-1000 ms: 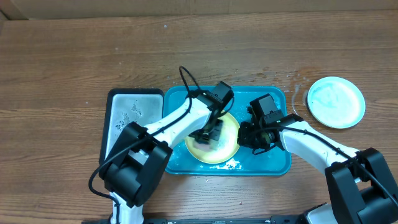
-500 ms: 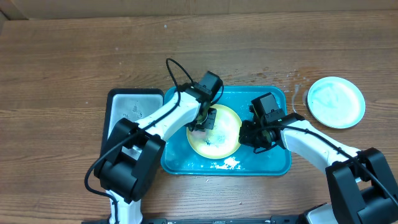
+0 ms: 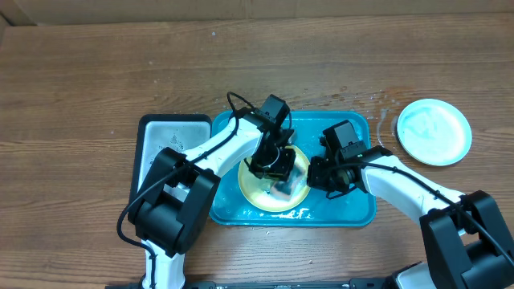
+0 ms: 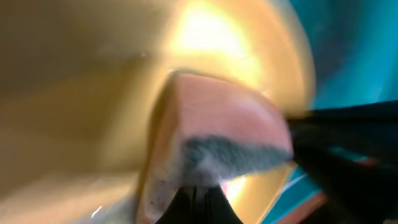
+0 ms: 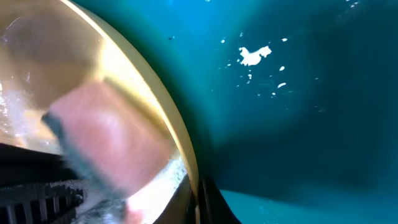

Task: Clean dirty plates on tray and stack at the side
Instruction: 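Scrub the yellow plate with the sponge in the left gripper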

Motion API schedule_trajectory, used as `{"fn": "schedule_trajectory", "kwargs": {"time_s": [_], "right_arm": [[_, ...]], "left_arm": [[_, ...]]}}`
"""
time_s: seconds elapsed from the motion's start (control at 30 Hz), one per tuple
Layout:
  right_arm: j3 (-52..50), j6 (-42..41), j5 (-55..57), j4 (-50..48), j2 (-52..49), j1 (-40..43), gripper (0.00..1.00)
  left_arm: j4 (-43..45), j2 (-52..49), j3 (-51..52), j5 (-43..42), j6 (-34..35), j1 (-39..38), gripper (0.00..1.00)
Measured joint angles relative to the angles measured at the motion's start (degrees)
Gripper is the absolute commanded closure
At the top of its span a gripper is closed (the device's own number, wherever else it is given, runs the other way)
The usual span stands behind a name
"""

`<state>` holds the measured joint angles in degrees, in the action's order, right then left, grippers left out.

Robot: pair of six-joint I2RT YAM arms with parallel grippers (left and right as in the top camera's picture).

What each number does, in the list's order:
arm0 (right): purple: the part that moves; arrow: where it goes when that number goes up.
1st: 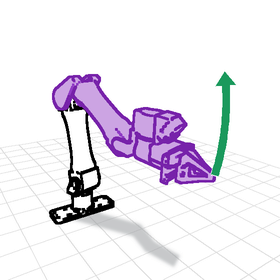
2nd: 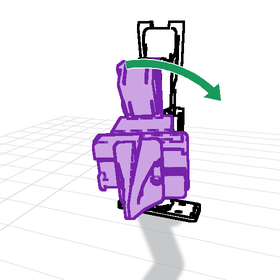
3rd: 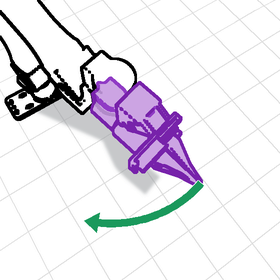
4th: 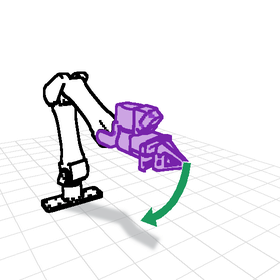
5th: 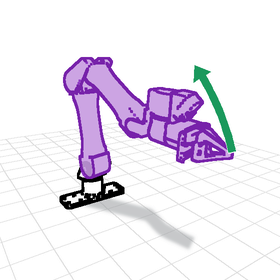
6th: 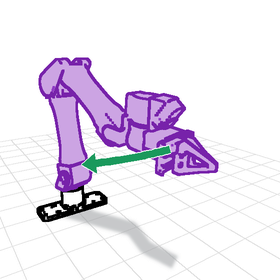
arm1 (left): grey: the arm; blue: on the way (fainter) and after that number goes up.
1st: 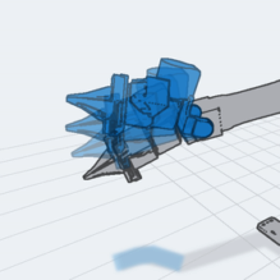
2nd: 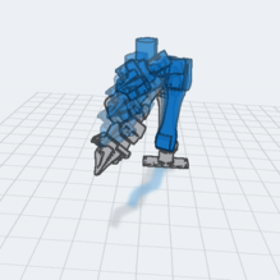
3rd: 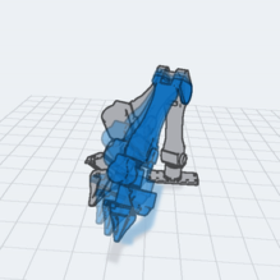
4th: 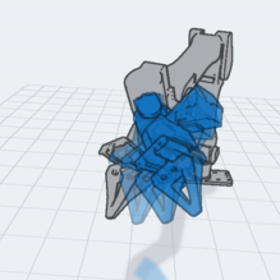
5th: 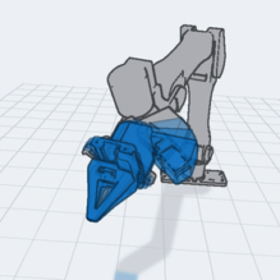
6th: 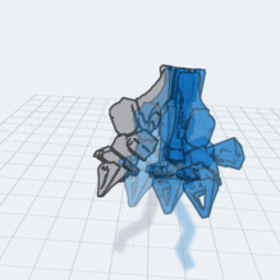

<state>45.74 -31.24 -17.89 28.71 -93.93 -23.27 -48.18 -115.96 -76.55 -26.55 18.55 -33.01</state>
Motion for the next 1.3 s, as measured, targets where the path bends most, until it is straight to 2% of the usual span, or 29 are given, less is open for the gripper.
{"fn": "schedule_trajectory", "kwargs": {"time_s": [0.27, 0.43, 0.53, 0.67, 0.83, 0.93, 1.03, 1.17, 1.3], "right_arm": [[0.0, 0.0, -0.2, -0.2, 0.0, -0.1, 0.96], [0.0, 0.0, -0.2, -0.2, 0.0, -0.1, 0.96], [0.0, 0.0, -0.6, -0.7, -0.1, -0.2, 0.96], [0.0, -0.3, 0.0, -0.2, -0.1, 0.1, 0.96], [0.0, -0.3, 0.3, -0.2, 0.0, 0.4, 0.96], [0.0, -0.3, 0.3, -0.1, 0.0, 0.4, 0.96], [0.0, -0.2, 0.3, -0.1, 0.0, 0.4, 0.96], [0.0, -0.2, 0.1, -0.1, 0.0, 0.3, 0.96], [0.0, 0.0, 0.1, -0.1, 0.0, 0.2, 0.96]], "left_arm": [[-7.0, 0.4, -1.4, 16.5, 2.0, -0.3, 0.96], [-7.6, 0.9, -1.6, 33.1, 8.5, -0.4, 0.96], [-5.9, 0.9, -1.6, 36.7, 10.4, -0.7, 0.96], [0.0, 0.9, -1.5, 31.1, 6.3, -0.2, 0.96], [9.3, 0.6, -1.3, 10.7, 2.3, 1.2, 0.96], [11.4, 0.3, -0.9, 1.6, 2.1, 0.5, 0.96], [9.5, 0.2, -0.8, -3.6, 1.9, 0.0, 0.96], [1.6, 0.2, -0.7, -4.3, -0.3, -0.3, 0.96], [-6.9, 0.2, -0.7, 6.0, -2.4, -0.7, 0.96]]}}
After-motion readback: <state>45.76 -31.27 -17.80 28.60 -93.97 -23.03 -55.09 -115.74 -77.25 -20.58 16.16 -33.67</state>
